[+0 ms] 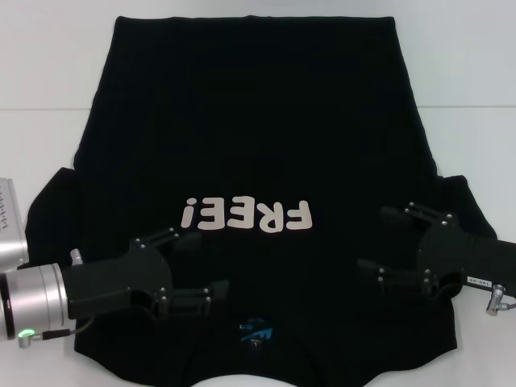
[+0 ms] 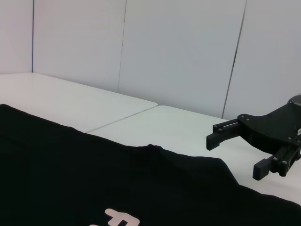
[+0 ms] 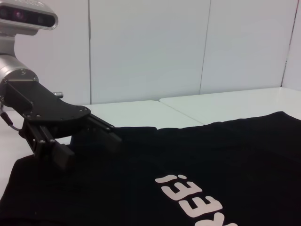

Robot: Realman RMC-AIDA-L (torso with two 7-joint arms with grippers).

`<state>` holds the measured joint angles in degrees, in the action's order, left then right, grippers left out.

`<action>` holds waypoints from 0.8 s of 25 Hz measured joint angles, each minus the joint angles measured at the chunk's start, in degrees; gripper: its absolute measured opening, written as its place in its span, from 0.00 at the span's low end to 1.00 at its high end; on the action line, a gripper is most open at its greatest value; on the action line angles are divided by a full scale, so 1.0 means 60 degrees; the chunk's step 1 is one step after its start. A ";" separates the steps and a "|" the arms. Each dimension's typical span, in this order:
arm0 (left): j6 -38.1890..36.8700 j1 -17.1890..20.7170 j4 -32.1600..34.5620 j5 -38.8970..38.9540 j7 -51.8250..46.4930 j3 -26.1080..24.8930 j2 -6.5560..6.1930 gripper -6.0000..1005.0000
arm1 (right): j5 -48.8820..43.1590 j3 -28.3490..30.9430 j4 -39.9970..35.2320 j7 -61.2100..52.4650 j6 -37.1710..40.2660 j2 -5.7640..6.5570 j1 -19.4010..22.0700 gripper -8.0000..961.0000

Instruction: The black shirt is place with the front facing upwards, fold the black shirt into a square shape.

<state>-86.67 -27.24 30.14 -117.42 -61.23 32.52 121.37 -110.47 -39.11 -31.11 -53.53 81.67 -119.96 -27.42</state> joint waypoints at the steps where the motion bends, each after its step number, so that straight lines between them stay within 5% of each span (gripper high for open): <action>1: 0.0005 0.0000 0.0000 0.0000 -0.0001 0.0000 0.0000 0.93 | 0.0000 0.0001 0.0000 0.0000 0.0000 0.0000 0.0000 0.98; 14: -0.0027 -0.0026 -0.0002 0.0052 -0.1080 -0.0058 -0.0071 0.93 | 0.0003 0.0001 0.0000 0.0000 -0.0028 0.0000 0.0000 0.98; 20: -0.0100 -0.0324 -0.0143 0.0100 -0.5323 -0.0349 -0.0674 0.93 | 0.0029 0.0000 0.0000 -0.0041 -0.0049 -0.0001 -0.0021 0.98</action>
<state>-87.27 -29.19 29.28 -116.82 -93.17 30.42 117.32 -110.29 -39.11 -31.11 -53.77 81.38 -119.96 -27.55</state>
